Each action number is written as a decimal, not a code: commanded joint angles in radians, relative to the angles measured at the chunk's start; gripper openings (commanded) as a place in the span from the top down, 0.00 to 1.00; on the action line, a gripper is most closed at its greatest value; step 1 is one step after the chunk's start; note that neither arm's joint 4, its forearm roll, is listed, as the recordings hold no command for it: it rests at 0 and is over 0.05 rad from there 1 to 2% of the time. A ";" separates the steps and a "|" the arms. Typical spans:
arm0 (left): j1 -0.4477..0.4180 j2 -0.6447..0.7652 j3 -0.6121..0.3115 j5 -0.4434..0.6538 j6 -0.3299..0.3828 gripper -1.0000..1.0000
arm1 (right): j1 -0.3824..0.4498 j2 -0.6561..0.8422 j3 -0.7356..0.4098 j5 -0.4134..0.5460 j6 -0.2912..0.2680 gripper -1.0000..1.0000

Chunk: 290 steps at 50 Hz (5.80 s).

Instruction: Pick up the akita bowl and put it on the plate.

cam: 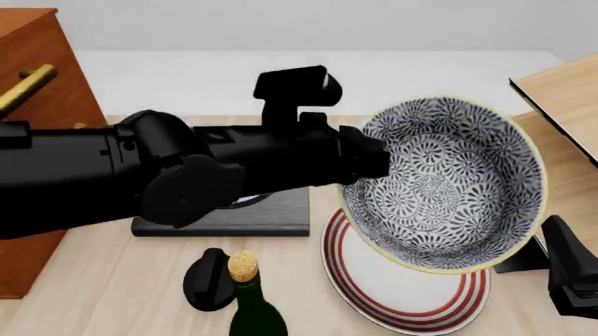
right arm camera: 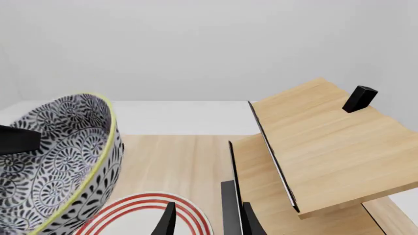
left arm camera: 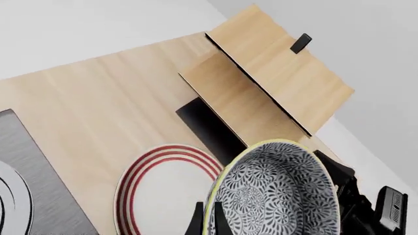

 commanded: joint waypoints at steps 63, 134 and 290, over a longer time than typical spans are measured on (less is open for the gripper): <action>-0.002 0.202 -0.036 -0.081 0.027 1.00 | 0.000 0.000 0.000 0.000 0.000 0.00; 0.054 0.335 -0.114 -0.068 0.075 1.00 | 0.000 0.000 0.000 0.000 0.000 0.00; 0.085 0.439 -0.128 -0.040 0.162 0.00 | 0.000 0.000 0.000 0.000 0.000 0.00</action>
